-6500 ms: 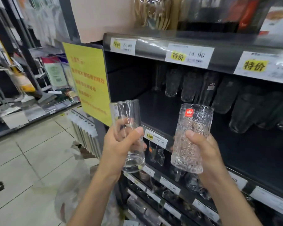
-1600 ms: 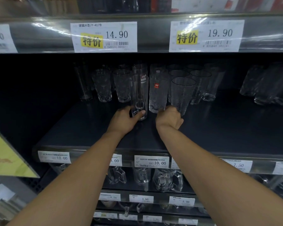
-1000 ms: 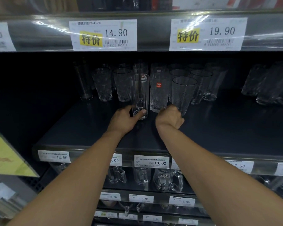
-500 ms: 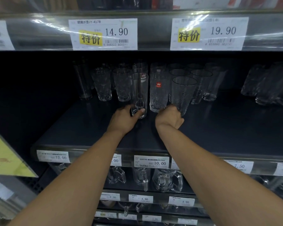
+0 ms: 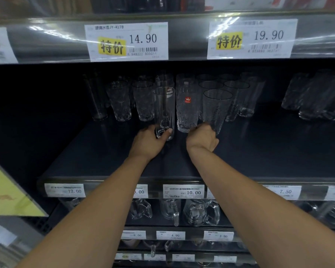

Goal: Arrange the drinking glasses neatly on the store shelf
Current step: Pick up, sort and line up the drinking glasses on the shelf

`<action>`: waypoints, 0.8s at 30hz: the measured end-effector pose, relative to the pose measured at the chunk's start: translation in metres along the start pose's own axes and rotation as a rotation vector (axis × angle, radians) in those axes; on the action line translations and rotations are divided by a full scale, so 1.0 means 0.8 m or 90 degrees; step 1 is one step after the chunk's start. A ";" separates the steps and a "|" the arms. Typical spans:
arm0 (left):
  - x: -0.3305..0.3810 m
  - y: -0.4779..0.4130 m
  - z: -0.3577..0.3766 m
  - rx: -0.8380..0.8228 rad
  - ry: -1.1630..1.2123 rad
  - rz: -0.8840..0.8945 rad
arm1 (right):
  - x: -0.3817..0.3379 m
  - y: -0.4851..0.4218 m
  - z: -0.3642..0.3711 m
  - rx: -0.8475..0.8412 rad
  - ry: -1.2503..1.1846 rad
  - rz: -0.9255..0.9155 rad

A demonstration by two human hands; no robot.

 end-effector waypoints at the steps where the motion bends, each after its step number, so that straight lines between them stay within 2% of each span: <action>1: 0.001 0.000 -0.001 -0.001 0.006 0.002 | 0.001 0.000 0.000 0.004 -0.012 -0.001; 10: 0.003 0.006 -0.012 -0.032 0.087 -0.010 | -0.001 0.002 -0.003 -0.011 -0.046 0.030; 14: -0.001 0.006 -0.018 -0.091 0.105 -0.011 | -0.001 0.006 -0.009 -0.047 -0.056 0.039; 19: -0.009 0.009 -0.038 -0.188 0.244 -0.072 | 0.009 0.013 -0.034 -0.141 -0.130 0.045; 22: -0.020 0.028 -0.050 -0.244 0.326 -0.111 | 0.018 0.033 -0.051 -0.257 -0.135 -0.002; 24: -0.031 0.043 -0.056 -0.247 0.345 -0.098 | 0.026 0.051 -0.072 -0.291 -0.123 -0.051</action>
Point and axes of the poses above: each hand's wrist, its own y-axis away from the middle knuckle, its own z-axis out of the palm, x = y × z, the point moved 4 cm from there along -y, towards the middle knuckle, and after that the axes turned 3 degrees about -z, right-handed, at the moved point
